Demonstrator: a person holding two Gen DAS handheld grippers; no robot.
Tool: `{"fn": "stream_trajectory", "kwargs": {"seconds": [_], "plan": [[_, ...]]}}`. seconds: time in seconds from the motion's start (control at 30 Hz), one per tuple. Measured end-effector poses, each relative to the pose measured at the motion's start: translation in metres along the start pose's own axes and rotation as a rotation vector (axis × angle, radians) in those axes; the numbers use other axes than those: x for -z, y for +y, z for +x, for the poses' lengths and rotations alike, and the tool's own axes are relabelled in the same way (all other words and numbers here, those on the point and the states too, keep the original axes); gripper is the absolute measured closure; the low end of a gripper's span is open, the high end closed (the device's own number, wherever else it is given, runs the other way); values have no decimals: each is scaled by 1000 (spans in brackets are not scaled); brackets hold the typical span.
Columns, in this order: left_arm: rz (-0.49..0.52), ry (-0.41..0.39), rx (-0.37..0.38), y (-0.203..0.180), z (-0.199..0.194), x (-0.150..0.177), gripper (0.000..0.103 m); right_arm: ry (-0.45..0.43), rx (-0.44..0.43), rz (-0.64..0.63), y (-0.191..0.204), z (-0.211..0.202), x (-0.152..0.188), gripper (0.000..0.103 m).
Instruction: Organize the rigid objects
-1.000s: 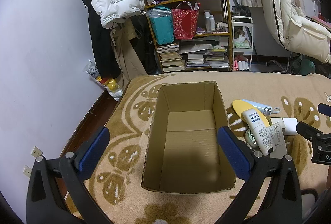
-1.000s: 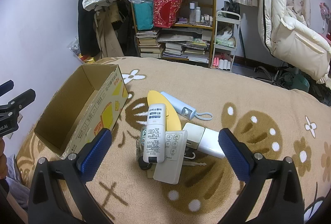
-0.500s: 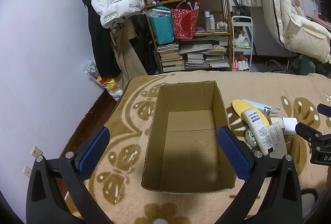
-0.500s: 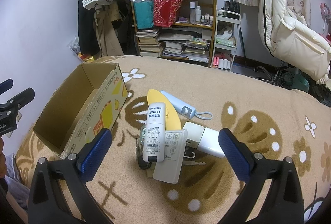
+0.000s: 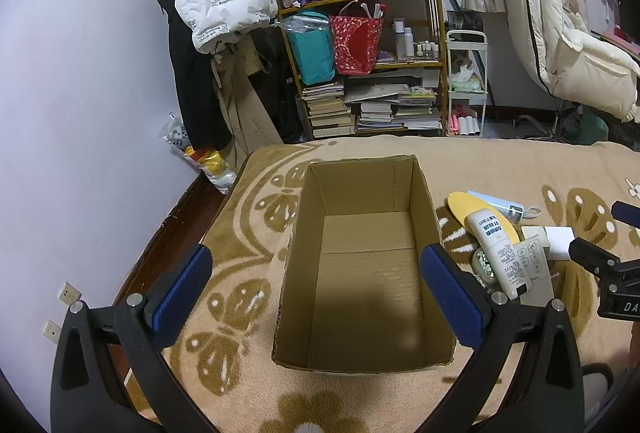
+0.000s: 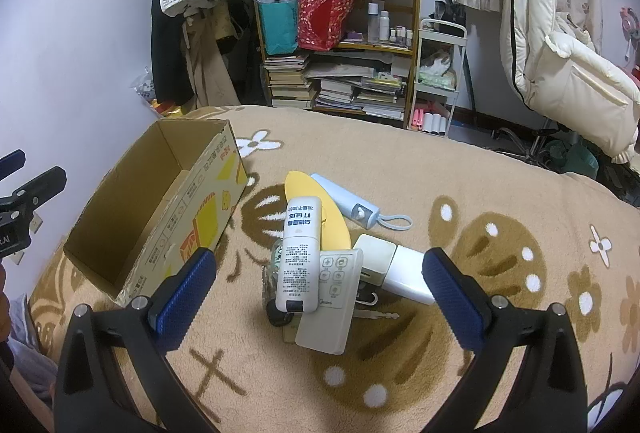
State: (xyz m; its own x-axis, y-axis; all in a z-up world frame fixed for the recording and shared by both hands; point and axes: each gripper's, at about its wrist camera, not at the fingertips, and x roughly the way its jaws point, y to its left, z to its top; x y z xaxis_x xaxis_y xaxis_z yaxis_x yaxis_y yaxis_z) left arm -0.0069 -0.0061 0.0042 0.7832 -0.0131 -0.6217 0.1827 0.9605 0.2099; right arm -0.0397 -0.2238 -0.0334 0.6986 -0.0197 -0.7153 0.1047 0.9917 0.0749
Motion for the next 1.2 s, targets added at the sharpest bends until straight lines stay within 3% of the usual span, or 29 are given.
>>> {"fn": "stream_trajectory", "kwargs": {"seconds": [0.67, 0.77, 1.2], "plan": [[-9, 73, 50, 10, 21, -3, 0, -17, -23, 0, -2, 7, -5, 0], [-6, 85, 31, 14, 28, -6, 0, -10, -25, -7, 0, 13, -8, 0], [-24, 254, 41, 34, 85, -4, 0, 58, -37, -98, 22, 52, -23, 0]]}}
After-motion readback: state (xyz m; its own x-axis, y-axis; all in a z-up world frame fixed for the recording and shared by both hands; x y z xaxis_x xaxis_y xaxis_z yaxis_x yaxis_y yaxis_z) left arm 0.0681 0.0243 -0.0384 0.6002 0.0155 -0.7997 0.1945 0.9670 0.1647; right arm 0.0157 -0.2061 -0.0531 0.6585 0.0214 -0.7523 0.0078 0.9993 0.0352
